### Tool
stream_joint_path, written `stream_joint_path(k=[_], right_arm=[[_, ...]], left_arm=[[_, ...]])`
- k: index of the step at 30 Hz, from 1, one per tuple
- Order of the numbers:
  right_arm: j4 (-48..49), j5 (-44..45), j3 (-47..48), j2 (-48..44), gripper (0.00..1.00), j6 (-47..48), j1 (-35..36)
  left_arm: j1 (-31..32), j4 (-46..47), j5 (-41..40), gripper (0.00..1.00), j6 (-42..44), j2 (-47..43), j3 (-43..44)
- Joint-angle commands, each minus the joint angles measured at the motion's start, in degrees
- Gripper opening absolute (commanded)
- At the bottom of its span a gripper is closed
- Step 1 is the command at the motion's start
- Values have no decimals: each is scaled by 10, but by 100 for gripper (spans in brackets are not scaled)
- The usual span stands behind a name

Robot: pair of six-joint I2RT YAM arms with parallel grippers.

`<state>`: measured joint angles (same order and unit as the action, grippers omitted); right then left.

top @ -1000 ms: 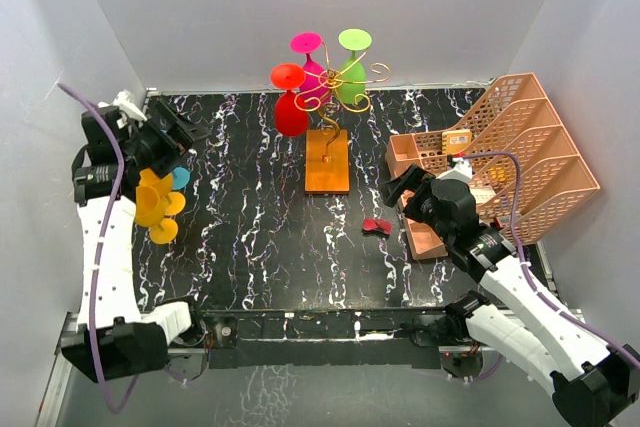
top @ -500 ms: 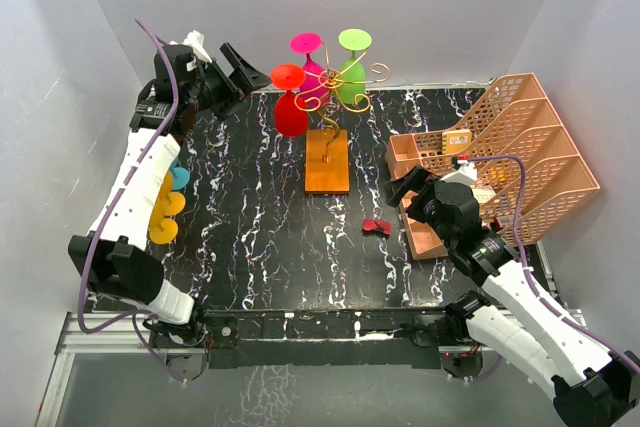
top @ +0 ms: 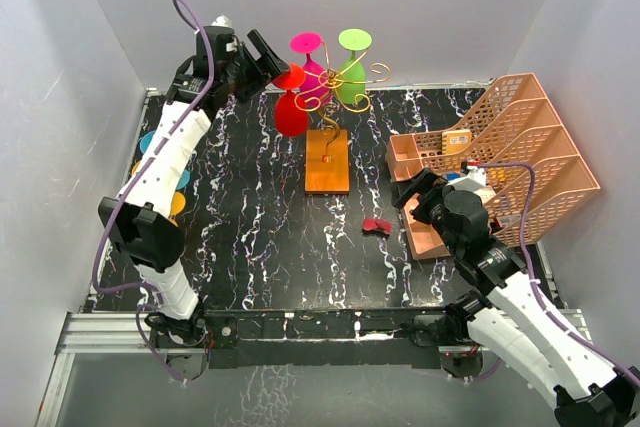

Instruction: Take the wine glass off the wine glass rack

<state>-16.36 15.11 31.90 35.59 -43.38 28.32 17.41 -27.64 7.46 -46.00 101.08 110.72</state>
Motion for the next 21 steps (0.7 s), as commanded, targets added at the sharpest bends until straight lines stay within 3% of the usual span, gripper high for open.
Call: stream_joint_path(k=[1,21], right_arm=[[31,15,-7,-17,99,9,-3],[25,24,-13,-33,99,10,-3]], left_arm=[[18,-33,-65,79,24,-8,24],[34,-40,-104,48,40,-42,-16]])
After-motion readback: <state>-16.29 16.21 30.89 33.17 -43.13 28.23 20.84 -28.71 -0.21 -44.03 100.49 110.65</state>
